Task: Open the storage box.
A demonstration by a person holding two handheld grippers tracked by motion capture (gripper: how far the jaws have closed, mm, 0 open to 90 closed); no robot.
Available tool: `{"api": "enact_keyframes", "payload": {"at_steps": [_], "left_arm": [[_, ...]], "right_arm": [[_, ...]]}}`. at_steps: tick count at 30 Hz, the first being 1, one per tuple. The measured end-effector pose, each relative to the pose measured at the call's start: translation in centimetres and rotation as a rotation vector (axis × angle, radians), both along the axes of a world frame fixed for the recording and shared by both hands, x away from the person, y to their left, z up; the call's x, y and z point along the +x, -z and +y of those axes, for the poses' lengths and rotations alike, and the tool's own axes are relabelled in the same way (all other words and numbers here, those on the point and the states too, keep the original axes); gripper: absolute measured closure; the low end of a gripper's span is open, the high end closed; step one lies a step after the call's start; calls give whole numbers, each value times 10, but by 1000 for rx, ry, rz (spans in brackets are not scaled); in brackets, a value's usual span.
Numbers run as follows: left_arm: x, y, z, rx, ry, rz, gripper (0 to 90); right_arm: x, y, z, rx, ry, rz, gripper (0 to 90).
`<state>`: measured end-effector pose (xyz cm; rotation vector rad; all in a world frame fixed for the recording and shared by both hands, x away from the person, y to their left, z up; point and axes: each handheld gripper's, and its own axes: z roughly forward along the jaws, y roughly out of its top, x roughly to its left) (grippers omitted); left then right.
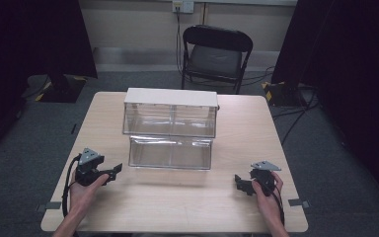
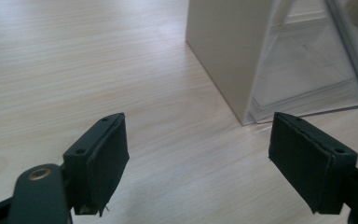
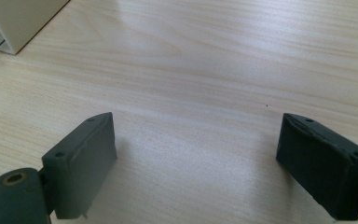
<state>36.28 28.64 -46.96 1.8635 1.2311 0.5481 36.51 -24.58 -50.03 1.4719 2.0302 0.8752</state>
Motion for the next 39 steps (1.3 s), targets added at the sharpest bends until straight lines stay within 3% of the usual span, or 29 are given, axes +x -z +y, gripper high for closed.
{"api": "enact_keyframes", "payload": {"at_steps": [9, 14, 15, 24, 39], "left_arm": [[-2, -2, -13, -11, 65, -30, 178], [-2, -2, -16, -10, 80, -19, 167], [-1, -2, -15, -25, 107, -6, 169], [-2, -3, -26, -16, 155, -8, 172], [4, -3, -41, -11, 179, -17, 167]], "right_arm": [[0, 0, 0, 0, 0, 0, 111], [0, 0, 0, 0, 0, 0, 111], [0, 0, 0, 0, 0, 0, 111], [0, 0, 0, 0, 0, 0, 111], [0, 0, 0, 0, 0, 0, 111]]}}
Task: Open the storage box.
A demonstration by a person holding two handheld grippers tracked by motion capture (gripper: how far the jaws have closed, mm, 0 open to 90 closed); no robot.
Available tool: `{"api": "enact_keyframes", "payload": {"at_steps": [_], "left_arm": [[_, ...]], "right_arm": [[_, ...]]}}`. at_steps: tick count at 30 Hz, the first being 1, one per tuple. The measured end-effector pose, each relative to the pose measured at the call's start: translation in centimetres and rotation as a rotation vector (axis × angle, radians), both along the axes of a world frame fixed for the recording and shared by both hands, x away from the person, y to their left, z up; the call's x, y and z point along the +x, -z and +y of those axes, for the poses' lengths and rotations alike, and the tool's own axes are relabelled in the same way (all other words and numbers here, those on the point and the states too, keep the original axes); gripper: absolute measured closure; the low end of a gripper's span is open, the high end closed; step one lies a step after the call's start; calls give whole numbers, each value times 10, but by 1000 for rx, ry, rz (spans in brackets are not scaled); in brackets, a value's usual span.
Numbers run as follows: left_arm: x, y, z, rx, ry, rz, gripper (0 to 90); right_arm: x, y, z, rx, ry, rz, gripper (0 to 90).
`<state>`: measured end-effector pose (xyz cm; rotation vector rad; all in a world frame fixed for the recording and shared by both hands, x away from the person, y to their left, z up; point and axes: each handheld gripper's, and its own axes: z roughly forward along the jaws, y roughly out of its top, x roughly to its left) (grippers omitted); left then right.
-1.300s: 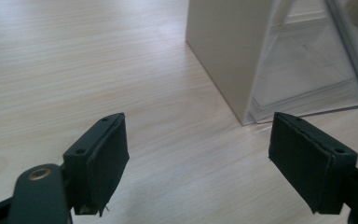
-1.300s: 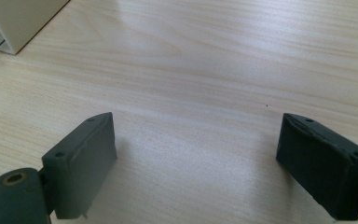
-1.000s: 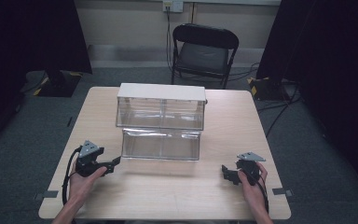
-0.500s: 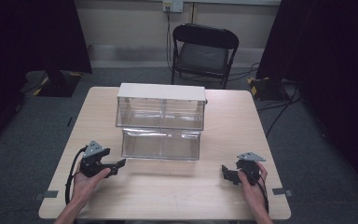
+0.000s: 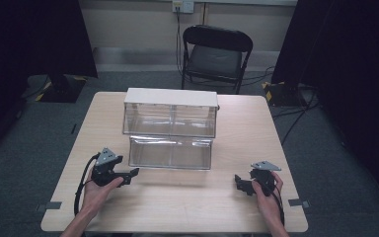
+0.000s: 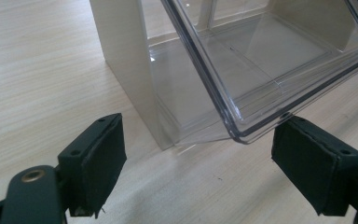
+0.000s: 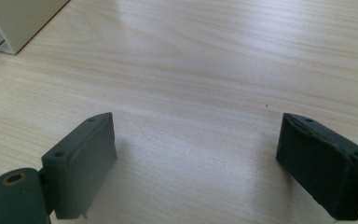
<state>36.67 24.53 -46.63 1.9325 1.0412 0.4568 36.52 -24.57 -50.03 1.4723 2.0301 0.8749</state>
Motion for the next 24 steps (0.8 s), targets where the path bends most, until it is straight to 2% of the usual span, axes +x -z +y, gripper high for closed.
{"api": "enact_keyframes", "payload": {"at_steps": [16, 20, 24], "left_arm": [[-3, -4, -3, 8, 20, -18, 189], [-5, -5, -1, 3, 29, -31, 186], [-5, -5, 0, -3, 29, -27, 184]], "right_arm": [[0, 0, 0, 0, 0, 0, 111], [0, 0, 0, 0, 0, 0, 111], [0, 0, 0, 0, 0, 0, 111]]}}
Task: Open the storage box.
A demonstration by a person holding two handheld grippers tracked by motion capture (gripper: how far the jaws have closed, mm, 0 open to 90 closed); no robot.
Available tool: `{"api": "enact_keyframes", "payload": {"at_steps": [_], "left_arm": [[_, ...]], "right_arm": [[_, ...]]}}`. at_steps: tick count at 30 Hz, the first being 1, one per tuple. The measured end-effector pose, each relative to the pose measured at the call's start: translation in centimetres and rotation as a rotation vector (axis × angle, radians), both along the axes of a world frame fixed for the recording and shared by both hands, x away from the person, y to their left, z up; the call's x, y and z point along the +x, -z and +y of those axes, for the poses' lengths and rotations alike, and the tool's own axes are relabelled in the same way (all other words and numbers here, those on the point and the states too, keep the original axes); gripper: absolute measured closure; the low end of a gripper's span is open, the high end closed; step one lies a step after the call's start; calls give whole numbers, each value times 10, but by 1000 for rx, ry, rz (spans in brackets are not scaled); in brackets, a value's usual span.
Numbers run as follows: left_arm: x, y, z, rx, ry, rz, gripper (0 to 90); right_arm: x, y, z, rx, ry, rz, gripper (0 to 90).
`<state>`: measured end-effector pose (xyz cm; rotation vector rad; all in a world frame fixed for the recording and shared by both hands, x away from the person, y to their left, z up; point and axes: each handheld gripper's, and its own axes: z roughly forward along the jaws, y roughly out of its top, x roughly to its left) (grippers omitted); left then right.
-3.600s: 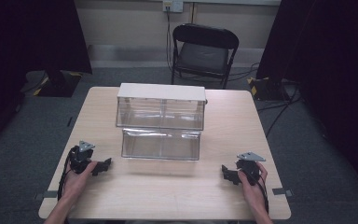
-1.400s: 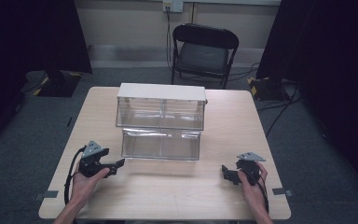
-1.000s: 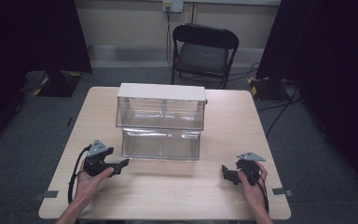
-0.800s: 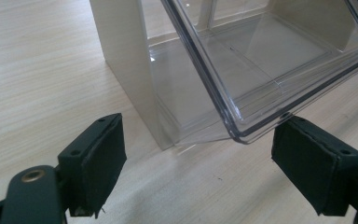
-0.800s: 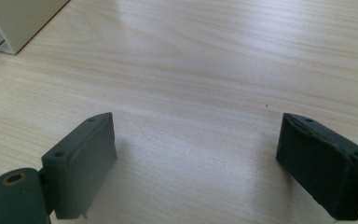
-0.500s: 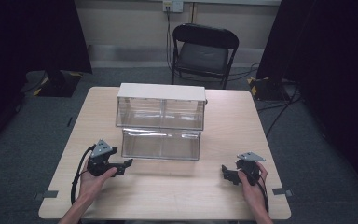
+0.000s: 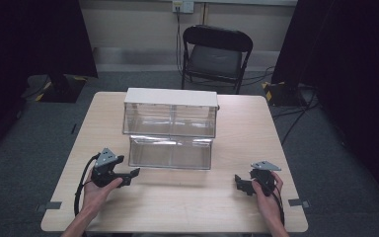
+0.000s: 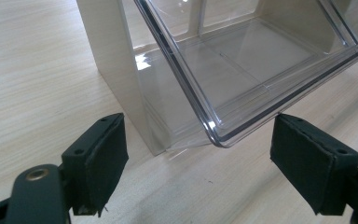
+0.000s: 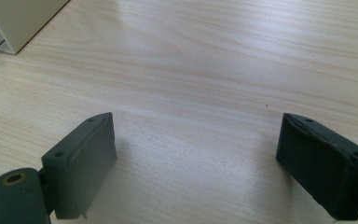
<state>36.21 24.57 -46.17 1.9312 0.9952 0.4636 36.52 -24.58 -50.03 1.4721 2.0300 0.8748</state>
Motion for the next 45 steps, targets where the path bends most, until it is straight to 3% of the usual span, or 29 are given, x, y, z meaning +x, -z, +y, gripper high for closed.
{"api": "enact_keyframes", "payload": {"at_steps": [45], "left_arm": [[-1, -4, 0, -66, 10, -21, 162]], "right_arm": [[0, 0, 0, 0, 0, 0, 110]]}}
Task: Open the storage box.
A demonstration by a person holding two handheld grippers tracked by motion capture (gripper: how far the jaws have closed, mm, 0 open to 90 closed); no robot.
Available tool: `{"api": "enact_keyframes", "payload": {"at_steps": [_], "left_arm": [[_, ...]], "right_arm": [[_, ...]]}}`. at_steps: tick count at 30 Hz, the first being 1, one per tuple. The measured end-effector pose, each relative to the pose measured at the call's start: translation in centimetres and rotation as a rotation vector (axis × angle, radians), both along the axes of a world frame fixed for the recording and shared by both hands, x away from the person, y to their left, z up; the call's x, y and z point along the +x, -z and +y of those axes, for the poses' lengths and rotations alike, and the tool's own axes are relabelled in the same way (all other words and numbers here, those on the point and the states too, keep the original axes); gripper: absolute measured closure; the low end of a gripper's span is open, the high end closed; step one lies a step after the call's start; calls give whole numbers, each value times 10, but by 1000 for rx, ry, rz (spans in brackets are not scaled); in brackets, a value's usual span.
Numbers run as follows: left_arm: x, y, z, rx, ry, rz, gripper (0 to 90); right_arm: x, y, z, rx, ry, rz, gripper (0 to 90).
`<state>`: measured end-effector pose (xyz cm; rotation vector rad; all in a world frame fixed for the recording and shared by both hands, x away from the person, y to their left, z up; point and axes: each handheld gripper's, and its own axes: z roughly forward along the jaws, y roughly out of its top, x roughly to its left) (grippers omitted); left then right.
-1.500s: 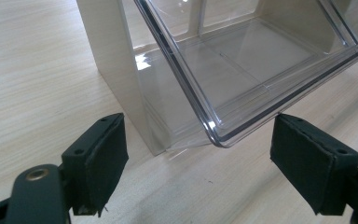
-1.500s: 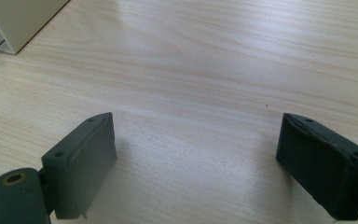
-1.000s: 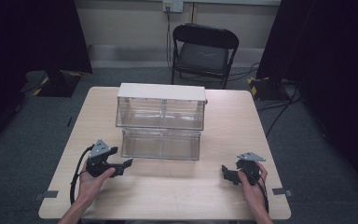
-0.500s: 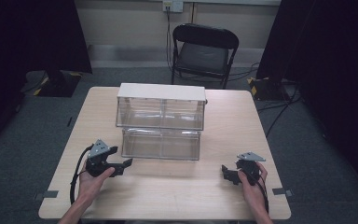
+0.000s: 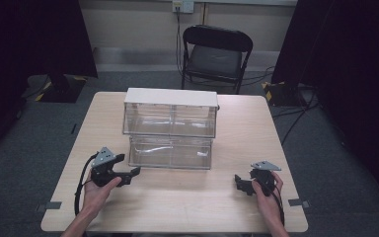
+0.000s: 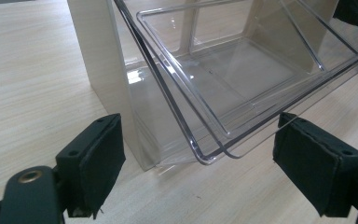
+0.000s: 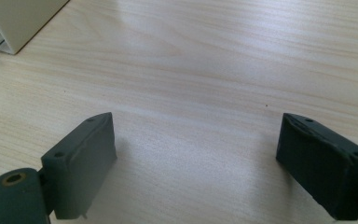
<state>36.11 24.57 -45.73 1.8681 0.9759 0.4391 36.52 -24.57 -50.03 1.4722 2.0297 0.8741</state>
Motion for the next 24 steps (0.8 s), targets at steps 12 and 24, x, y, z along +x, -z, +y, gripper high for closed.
{"api": "enact_keyframes", "payload": {"at_steps": [12, 24], "left_arm": [[-1, -4, 1, -12, 4, -7, 162], [-1, -9, -1, -8, 11, -15, 162]], "right_arm": [[0, 0, 0, 0, 0, 0, 110], [0, 0, 0, 0, 0, 0, 110]]}}
